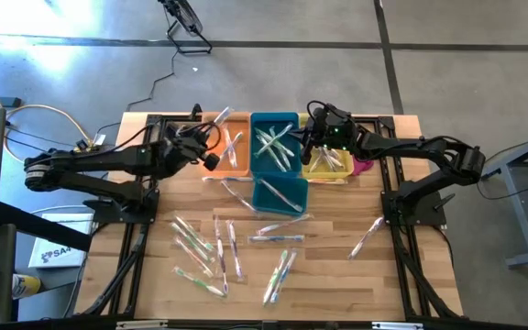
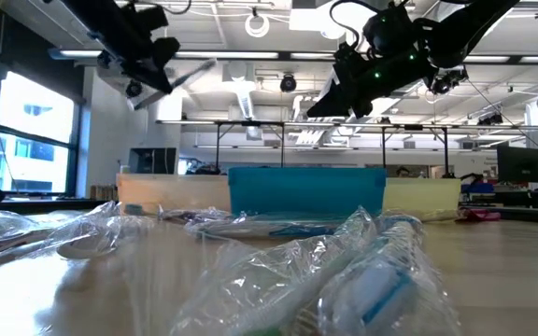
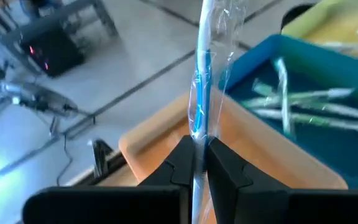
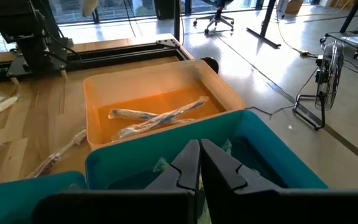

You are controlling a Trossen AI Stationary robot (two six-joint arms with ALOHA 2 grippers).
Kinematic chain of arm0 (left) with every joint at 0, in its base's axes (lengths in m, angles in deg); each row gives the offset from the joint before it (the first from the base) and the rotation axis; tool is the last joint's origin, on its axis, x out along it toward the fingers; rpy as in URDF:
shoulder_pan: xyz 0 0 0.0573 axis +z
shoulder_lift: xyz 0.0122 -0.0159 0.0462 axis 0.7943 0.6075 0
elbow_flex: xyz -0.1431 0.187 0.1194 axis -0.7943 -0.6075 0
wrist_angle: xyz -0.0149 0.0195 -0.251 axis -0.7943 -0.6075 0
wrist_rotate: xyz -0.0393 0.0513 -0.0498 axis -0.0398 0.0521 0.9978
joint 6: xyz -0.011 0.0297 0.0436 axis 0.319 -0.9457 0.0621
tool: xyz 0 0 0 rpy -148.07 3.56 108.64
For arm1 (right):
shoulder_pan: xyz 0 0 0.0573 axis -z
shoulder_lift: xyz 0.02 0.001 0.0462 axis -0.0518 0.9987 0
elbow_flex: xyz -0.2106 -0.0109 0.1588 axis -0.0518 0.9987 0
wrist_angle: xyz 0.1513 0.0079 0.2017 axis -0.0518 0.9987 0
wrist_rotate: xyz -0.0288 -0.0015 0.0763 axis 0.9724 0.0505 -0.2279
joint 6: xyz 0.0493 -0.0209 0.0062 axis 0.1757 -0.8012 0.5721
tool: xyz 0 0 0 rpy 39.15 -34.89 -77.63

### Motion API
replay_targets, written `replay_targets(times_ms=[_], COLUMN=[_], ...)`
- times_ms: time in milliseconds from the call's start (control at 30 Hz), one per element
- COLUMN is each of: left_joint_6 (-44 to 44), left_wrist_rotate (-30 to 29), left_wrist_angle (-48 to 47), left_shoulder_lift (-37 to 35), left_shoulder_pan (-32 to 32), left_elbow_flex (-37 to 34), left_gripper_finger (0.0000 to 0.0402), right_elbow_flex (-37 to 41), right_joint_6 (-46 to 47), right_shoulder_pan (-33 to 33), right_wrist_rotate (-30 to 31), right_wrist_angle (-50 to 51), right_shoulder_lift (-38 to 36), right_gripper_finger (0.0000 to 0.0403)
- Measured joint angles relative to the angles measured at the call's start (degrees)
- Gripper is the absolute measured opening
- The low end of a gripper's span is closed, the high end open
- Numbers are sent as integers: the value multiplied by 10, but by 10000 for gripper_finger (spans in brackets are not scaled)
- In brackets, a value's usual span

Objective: Pick & Place Toothbrushes
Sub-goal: Put the blue toothbrush into the orange bin

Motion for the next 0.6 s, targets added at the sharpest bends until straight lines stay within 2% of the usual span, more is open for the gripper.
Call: replay_targets(times_ms=[133,300,467,600], left_joint_6=[36,-11,-71,-44], left_wrist_rotate=[55,144,335,443], left_wrist_angle=[-19,26,143,190], left_shoulder_lift=[31,53,54,54], left_shoulder_pan=[43,119,224,304], left_elbow_flex=[0,-12,-47,-75], left_gripper_finger=[20,20,20,20], right_elbow_flex=[0,0,0,0], right_joint_6=[0,-1,1,1], right_shoulder_pan=[0,0,0,0], right_wrist_rotate=[0,0,0,0], right_wrist_angle=[0,0,0,2], right_shoulder_lift=[0,0,0,0], right_gripper_finger=[7,7,7,7])
